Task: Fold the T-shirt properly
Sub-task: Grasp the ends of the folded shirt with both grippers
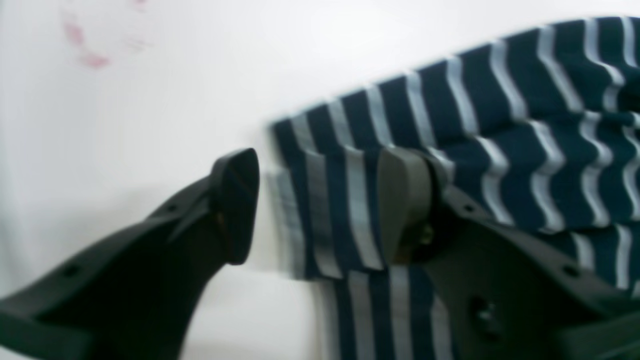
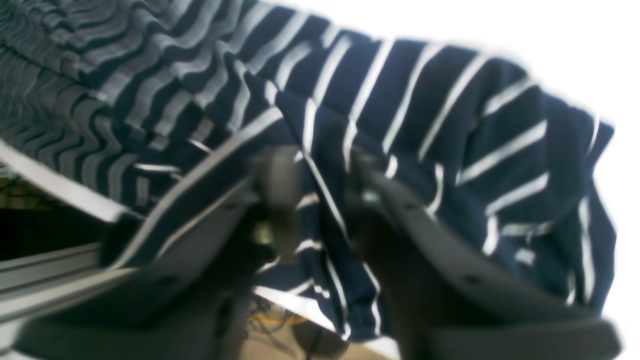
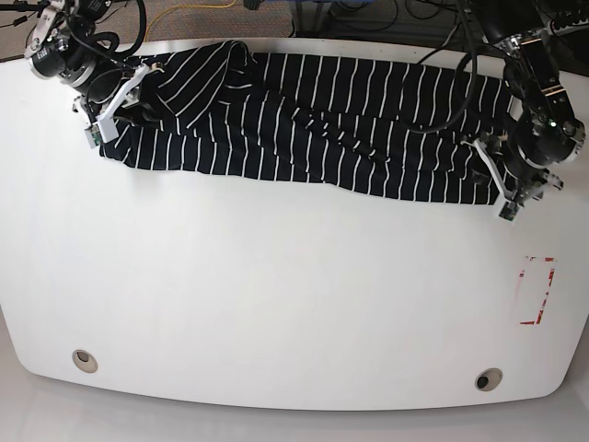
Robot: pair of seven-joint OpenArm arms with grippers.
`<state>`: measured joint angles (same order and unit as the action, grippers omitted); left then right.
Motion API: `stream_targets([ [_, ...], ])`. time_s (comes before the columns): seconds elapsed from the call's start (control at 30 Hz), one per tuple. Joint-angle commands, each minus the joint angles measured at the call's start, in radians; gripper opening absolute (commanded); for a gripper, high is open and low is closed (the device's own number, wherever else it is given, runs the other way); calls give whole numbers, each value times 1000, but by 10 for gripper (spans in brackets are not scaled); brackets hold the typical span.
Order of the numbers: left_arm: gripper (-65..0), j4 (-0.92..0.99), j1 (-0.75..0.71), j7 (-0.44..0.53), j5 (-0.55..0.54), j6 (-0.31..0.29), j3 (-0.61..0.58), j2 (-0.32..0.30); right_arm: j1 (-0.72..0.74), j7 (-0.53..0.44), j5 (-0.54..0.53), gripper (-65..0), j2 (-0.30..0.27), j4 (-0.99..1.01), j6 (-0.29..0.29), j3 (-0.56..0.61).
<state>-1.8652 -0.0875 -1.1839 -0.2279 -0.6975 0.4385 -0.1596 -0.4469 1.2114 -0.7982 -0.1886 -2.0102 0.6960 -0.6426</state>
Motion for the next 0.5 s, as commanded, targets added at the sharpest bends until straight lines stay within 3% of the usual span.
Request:
stream_targets([
  [0.0,-406,-12,-4,31,23,-1,4,13,0,-28,75,-593,14,-14,2,-4],
  [0.1,-451,-7,-45,77,66,-1,4,19,-2,-89,214,-609,50,-7,2,8],
  [0.27,-456,28,-103,154,112,-1,4,16,0,-203,418,-609,71,59,2,74],
  [0.47,-456,178,-117,212,129,-1,4,-50,66,-284,546,-609,71,200,2,91],
])
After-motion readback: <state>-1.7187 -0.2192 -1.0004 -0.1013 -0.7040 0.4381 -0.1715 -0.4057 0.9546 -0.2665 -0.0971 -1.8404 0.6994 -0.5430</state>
